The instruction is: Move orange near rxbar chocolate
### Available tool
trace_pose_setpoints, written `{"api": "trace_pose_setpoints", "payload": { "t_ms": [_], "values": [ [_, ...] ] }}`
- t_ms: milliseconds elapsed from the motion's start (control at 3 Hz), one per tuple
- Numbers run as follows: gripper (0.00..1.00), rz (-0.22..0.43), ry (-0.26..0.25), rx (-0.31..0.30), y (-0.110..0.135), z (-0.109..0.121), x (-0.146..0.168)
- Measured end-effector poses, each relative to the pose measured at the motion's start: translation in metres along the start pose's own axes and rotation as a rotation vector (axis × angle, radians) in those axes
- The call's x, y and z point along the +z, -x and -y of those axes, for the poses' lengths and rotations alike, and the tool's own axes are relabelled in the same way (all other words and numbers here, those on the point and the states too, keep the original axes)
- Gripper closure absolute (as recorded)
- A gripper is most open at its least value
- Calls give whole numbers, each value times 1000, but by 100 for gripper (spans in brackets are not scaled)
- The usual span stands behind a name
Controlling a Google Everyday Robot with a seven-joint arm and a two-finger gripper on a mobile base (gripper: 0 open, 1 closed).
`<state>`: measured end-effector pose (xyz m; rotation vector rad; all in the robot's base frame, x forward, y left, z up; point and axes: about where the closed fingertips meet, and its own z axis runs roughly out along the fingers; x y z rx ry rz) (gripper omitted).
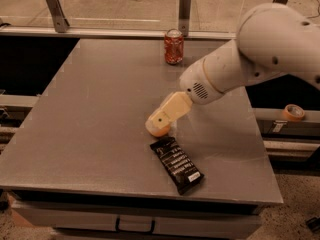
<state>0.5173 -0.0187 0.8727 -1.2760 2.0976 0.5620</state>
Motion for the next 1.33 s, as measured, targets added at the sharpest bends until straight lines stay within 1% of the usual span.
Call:
{"api": "trace_pose_setpoints", "payload": {
  "t_ms": [333,667,1000,1333],
  "values": [
    [0,79,-6,-82,13,44,-39],
    [0,142,-65,-255,48,79,-87],
    [0,280,-216,-438,116,90,-166],
    [0,313,-262,-475,134,93,-187]
  ]
}}
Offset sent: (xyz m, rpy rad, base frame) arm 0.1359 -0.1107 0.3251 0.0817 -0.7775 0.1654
